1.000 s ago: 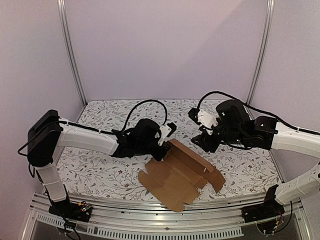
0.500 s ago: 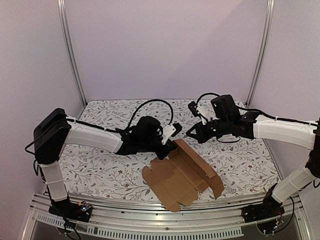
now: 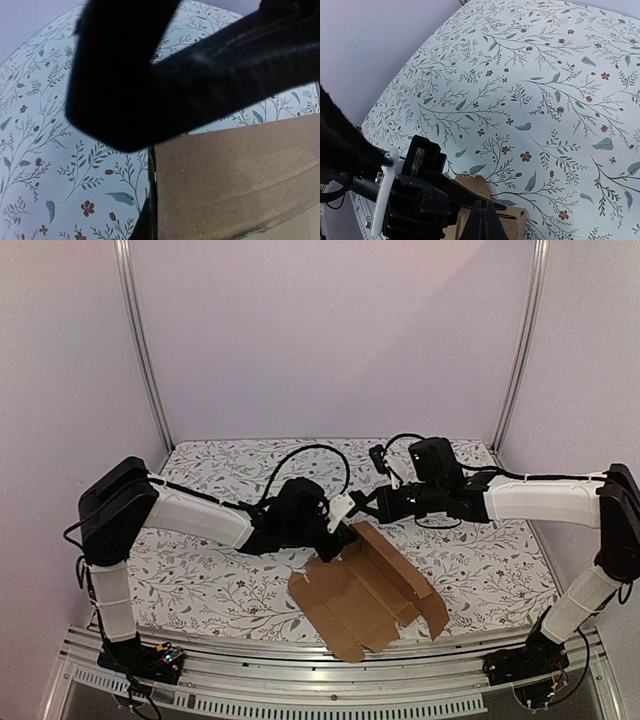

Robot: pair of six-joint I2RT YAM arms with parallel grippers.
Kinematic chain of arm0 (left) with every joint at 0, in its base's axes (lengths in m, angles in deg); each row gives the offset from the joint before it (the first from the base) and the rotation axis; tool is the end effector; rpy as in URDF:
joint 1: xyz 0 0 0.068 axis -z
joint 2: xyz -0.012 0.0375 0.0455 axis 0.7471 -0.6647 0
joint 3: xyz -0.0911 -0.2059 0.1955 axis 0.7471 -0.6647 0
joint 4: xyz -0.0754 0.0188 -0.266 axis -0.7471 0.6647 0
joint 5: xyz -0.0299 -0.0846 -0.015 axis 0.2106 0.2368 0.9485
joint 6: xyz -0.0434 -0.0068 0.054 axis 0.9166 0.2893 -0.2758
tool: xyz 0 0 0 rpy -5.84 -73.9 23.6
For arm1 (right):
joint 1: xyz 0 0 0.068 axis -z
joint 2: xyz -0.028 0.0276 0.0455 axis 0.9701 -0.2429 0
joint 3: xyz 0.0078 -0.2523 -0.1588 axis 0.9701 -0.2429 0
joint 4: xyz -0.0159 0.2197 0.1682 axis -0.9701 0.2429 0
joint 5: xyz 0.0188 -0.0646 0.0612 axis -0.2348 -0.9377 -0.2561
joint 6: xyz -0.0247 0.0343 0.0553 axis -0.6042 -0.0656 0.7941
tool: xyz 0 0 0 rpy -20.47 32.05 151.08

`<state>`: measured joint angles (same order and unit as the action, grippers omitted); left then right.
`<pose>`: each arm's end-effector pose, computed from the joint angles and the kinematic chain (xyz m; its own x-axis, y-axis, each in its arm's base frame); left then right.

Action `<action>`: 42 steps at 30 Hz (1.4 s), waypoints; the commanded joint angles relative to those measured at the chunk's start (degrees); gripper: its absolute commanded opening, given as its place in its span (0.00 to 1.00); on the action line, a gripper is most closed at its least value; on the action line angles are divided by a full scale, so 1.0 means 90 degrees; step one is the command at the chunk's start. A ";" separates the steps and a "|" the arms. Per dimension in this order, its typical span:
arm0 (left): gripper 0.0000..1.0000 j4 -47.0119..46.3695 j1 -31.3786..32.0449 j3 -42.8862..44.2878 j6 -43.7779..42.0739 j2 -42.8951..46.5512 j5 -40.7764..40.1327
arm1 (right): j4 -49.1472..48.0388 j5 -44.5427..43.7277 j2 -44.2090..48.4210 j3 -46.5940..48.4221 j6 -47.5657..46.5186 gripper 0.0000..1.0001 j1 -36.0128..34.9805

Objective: Fold the paper box

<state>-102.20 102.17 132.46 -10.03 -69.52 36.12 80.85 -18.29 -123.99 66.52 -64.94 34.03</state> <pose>0.2648 -0.3732 0.1581 -0.2886 0.4644 -0.8373 0.8714 0.4897 -0.0288 0.2761 0.2693 0.2468 -0.6738 -0.1472 -0.7241 -0.6176 0.6502 0.4425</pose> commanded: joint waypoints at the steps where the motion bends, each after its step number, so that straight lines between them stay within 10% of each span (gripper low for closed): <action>1: 0.00 -0.0335 -0.0072 0.0089 0.0026 -0.0162 -0.0088 | -0.0535 0.0071 -0.0213 -0.0185 0.0355 0.00 0.0028; 42: 0.15 -0.1026 0.0104 -0.0969 0.0590 -0.0099 -0.0238 | -0.0332 -0.1440 -0.0593 -0.0894 0.0221 0.00 -0.1033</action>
<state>-110.20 102.82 125.85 -5.66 -71.66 35.05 71.45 -28.50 -128.23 59.07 -60.98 26.49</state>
